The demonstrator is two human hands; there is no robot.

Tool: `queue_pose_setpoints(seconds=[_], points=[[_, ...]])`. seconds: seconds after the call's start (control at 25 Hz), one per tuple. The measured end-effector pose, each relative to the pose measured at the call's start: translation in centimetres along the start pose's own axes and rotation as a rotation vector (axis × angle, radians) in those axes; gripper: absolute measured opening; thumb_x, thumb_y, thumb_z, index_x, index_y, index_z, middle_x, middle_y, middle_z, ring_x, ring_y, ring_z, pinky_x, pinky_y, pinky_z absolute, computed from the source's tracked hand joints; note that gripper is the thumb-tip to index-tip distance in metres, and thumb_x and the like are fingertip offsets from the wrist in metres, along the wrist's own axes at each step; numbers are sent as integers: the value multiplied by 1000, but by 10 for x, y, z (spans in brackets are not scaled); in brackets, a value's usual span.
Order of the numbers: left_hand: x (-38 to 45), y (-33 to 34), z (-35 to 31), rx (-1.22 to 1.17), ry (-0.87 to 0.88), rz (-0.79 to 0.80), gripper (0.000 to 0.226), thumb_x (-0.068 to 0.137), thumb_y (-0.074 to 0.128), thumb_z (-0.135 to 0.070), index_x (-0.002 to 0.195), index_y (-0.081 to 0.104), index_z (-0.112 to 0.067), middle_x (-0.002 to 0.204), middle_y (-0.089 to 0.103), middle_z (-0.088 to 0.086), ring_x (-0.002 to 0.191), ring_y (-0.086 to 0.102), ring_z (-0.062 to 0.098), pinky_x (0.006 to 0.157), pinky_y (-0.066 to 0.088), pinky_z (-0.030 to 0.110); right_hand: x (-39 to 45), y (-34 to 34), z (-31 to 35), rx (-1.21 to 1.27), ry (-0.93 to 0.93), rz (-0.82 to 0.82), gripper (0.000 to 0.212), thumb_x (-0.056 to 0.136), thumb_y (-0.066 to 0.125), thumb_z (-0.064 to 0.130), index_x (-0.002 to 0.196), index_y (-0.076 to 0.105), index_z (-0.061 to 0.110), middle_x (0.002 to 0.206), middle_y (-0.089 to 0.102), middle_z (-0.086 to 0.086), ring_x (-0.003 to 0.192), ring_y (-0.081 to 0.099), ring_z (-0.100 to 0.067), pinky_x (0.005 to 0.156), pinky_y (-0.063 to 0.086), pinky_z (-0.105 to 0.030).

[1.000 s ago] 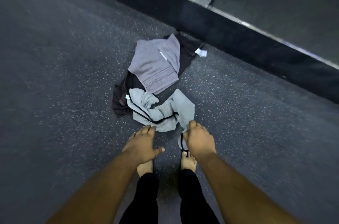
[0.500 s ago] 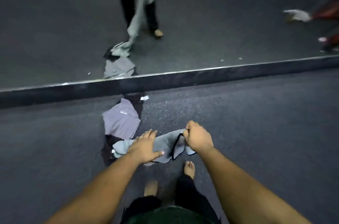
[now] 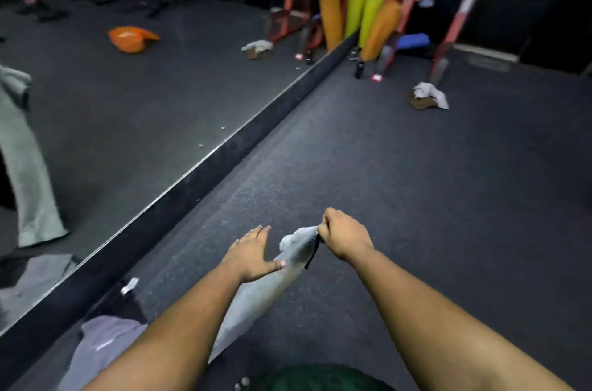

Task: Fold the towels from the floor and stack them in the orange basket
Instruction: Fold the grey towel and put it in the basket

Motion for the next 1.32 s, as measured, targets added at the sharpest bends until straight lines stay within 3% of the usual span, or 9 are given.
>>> queue_pose_setpoints(seconds=[0.32, 0.64, 1.04, 1.32], points=[[70, 49, -338, 139, 344, 17, 114, 82, 60, -78, 165, 6, -22, 172, 11, 3, 158, 14, 21, 127, 21, 45, -104, -162, -295, 61, 297, -254, 11, 95, 43, 29, 91, 48, 21, 94, 59, -1, 82, 53, -30, 69, 40, -39], [119, 110, -639, 260, 686, 100, 112, 84, 58, -78, 165, 5, -23, 173, 9, 2, 158, 13, 20, 127, 21, 45, -192, -288, -525, 86, 604, -442, 12, 97, 42, 27, 94, 49, 18, 91, 54, 1, 81, 52, -30, 66, 36, -39], [230, 156, -961, 343, 988, 181, 108, 87, 59, -73, 165, 4, -23, 173, 6, 2, 159, 11, 22, 128, 19, 46, -246, -440, -786, 58, 1005, -674, 12, 96, 42, 27, 94, 50, 19, 94, 58, 0, 82, 55, -29, 69, 40, -38], [285, 184, -1148, 389, 1090, 215, 108, 87, 61, -71, 165, 3, -24, 173, 5, 2, 159, 9, 21, 128, 17, 46, -262, -538, -941, 60, 1103, -825, 13, 97, 42, 28, 96, 51, 18, 96, 61, -2, 84, 58, -31, 71, 46, -40]])
Point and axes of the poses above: each hand's wrist, its own x-axis towards the middle knuckle, its own y-axis out of the palm, z = x × y, the point moved 8 cm from there along x, towards the middle knuckle
